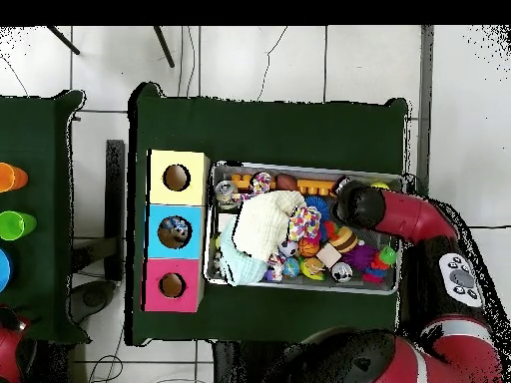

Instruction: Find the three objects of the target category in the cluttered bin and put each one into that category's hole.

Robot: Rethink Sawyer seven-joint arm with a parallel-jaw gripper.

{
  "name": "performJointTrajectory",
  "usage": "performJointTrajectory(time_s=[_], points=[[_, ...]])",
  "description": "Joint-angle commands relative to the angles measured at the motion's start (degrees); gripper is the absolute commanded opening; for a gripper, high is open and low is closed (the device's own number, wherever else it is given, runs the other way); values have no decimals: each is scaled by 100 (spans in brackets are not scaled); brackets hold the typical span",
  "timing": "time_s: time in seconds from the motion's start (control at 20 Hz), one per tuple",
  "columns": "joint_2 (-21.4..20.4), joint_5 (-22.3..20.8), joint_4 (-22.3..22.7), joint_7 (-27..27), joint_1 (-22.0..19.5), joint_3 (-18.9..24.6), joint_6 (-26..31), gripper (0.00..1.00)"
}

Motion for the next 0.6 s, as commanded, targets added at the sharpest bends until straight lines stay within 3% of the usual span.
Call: performJointTrajectory(time_s=[0.05, 0.25, 0.6], points=[[-788, 341, 1199, 123, 152, 285, 1025, 0], [-1077, 467, 1407, 280, 310, 203, 1221, 0], [-1059, 536, 1387, 340, 370, 169, 1238, 0]])
